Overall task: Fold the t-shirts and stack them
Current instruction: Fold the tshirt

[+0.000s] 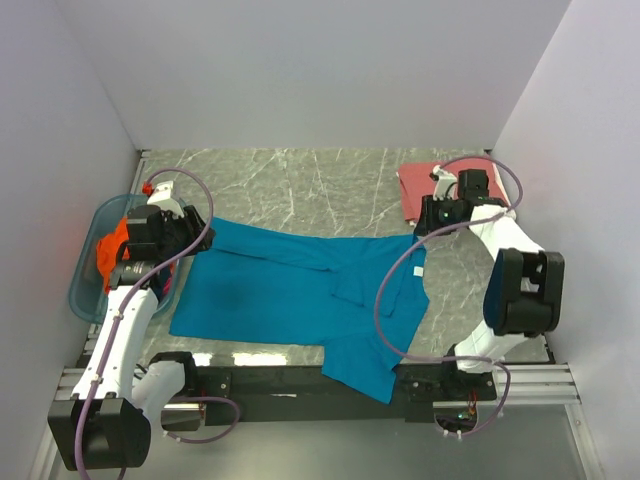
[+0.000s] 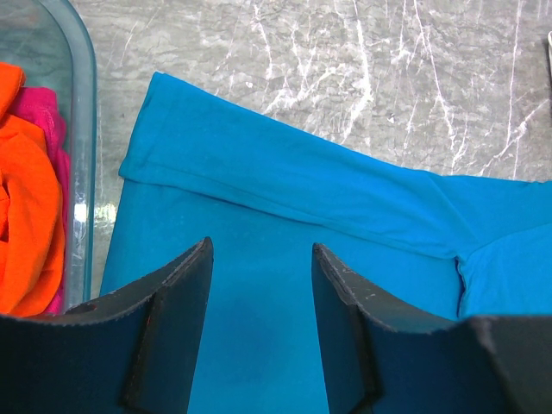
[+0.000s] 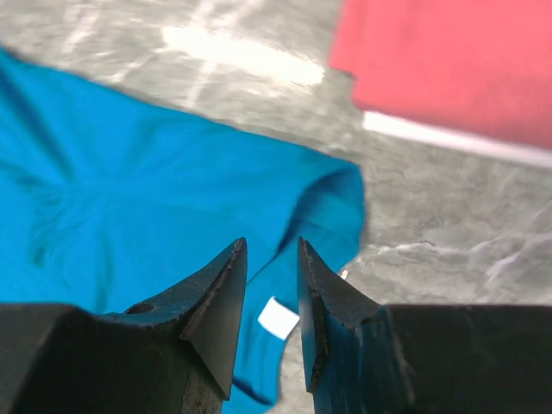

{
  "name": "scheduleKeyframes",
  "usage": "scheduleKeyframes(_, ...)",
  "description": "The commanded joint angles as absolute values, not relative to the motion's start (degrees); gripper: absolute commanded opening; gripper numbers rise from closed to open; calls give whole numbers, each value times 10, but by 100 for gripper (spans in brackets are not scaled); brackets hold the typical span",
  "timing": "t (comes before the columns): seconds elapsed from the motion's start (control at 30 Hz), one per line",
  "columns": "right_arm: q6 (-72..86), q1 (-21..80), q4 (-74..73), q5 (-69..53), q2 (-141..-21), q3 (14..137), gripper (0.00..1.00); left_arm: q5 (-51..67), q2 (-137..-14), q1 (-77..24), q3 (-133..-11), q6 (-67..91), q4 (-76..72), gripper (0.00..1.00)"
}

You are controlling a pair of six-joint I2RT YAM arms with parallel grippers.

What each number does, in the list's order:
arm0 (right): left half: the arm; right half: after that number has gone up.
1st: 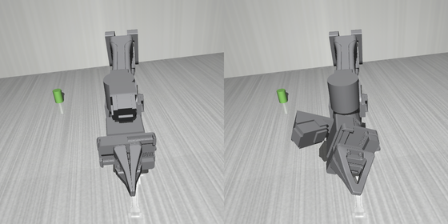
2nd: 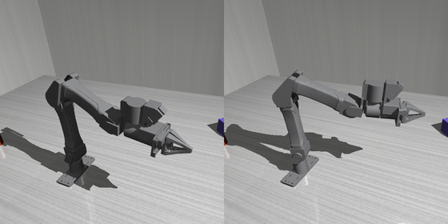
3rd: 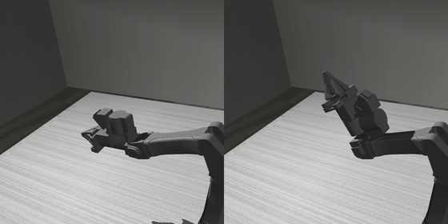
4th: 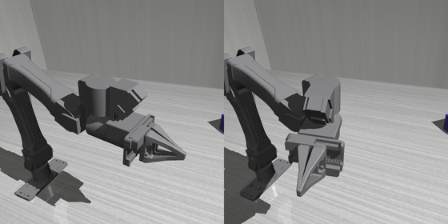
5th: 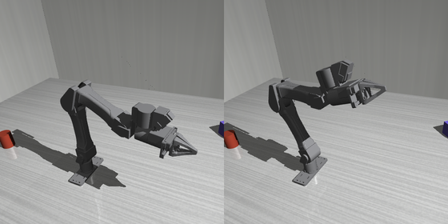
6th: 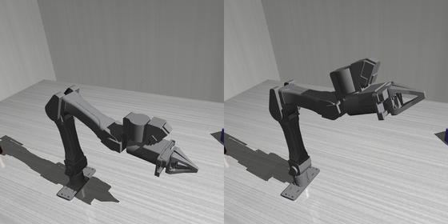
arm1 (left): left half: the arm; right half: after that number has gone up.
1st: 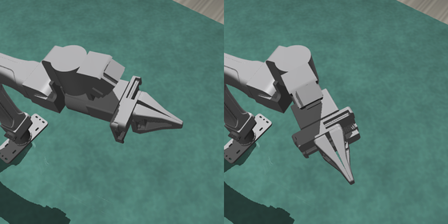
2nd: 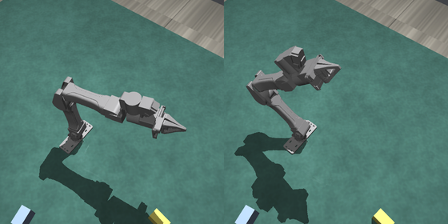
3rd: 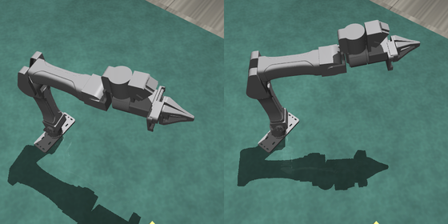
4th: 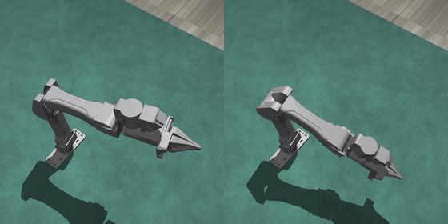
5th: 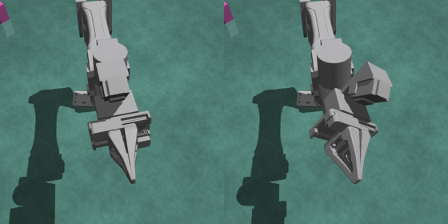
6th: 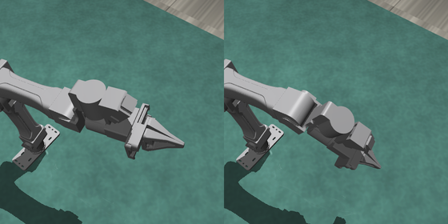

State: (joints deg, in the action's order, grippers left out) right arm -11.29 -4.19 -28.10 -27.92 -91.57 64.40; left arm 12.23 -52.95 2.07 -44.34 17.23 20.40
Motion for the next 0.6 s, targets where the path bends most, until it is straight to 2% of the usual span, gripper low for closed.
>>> scheduleKeyframes(0.0, -62, -53, -262, -279, -955, 657, 37, 132, -515, 20, -445, 165, 186, 55)
scheduleKeyframes(0.3, -18, -62, -245, -282, -1022, 685, 41, 131, -516, 20, -444, 164, 188, 55)
scheduleKeyframes(0.57, -13, -62, -254, -304, -1054, 702, 39, 131, -518, 20, -445, 164, 187, 55)
